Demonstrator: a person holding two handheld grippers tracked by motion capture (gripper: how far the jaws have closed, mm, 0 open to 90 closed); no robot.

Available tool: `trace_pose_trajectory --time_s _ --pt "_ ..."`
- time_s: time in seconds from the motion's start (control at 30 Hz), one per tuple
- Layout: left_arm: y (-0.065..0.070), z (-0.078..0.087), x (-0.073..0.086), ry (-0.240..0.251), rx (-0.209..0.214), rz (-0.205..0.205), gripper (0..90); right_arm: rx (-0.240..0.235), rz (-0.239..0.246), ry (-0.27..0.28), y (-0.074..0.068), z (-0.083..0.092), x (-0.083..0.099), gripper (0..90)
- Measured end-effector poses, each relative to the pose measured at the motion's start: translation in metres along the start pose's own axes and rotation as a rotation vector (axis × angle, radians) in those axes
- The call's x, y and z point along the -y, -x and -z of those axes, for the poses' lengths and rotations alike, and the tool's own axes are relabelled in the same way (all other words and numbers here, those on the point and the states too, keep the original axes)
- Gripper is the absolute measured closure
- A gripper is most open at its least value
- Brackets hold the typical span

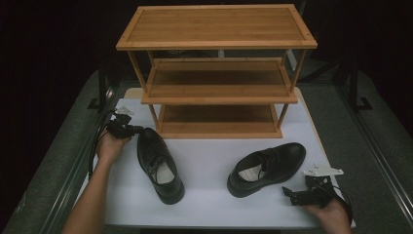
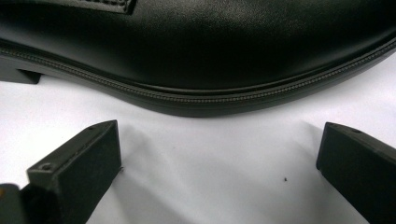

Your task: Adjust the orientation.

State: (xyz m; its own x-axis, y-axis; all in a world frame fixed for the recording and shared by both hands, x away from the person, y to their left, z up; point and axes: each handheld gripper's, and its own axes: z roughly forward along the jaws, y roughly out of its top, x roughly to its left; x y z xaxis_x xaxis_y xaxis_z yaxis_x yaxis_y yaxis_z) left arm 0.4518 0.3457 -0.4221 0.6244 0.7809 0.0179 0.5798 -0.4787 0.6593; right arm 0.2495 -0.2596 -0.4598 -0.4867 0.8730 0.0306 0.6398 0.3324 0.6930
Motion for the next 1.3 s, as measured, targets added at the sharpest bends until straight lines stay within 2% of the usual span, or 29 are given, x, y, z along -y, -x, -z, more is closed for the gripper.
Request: trace_pose_trajectory --time_s 0.1,0.3,0.33,0.6,0.8,0.83,0.9,1.0,1.07,1.13,1.23,1.27,1.3 --pt "0.007 0.001 0.0 0.0 0.006 -0.016 90.0 0.0 0.0 0.0 0.0 0.0 0.0 0.0" --pt "0.02 0.004 0.004 0.0 0.018 -0.012 90.0 0.0 0.0 0.0 0.0 0.0 0.0 0.0" --pt "0.026 0.005 0.005 0.001 0.026 -0.017 90.0 0.0 0.0 0.0 0.0 0.0 0.0 0.0" --pt "0.046 0.009 0.01 0.005 0.047 -0.036 90.0 0.001 0.0 -0.001 0.0 0.0 0.0 0.0" --pt "0.049 0.01 0.012 0.005 0.052 -0.039 90.0 0.001 0.0 0.0 0.0 0.0 0.0 0.0" --pt "0.049 0.015 0.015 0.0 0.021 -0.048 90.0 0.001 0.0 0.0 0.0 0.0 0.0 0.0" --pt "0.049 0.018 0.017 0.001 0.021 -0.045 90.0 0.0 0.0 0.0 0.0 0.0 0.0 0.0" --pt "0.051 0.032 0.029 0.01 0.019 -0.026 90.0 -0.001 0.0 0.002 0.0 0.0 0.0 0.0" --pt "0.058 0.046 0.042 0.011 0.029 -0.032 90.0 -0.001 0.0 0.001 0.0 0.0 0.0 0.0" --pt "0.061 0.05 0.046 0.013 0.033 -0.035 90.0 -0.001 0.0 0.001 0.0 0.0 0.0 0.0" --pt "0.073 0.066 0.06 0.044 0.061 -0.021 90.0 0.0 0.0 0.0 0.0 0.0 0.0 0.0" --pt "0.082 0.073 0.066 0.053 0.068 -0.024 90.0 0.0 0.0 0.0 0.0 0.0 0.0 0.0" --pt "0.082 0.073 0.066 0.053 0.068 -0.024 90.0 0.0 0.0 0.0 0.0 0.0 0.0 0.0"
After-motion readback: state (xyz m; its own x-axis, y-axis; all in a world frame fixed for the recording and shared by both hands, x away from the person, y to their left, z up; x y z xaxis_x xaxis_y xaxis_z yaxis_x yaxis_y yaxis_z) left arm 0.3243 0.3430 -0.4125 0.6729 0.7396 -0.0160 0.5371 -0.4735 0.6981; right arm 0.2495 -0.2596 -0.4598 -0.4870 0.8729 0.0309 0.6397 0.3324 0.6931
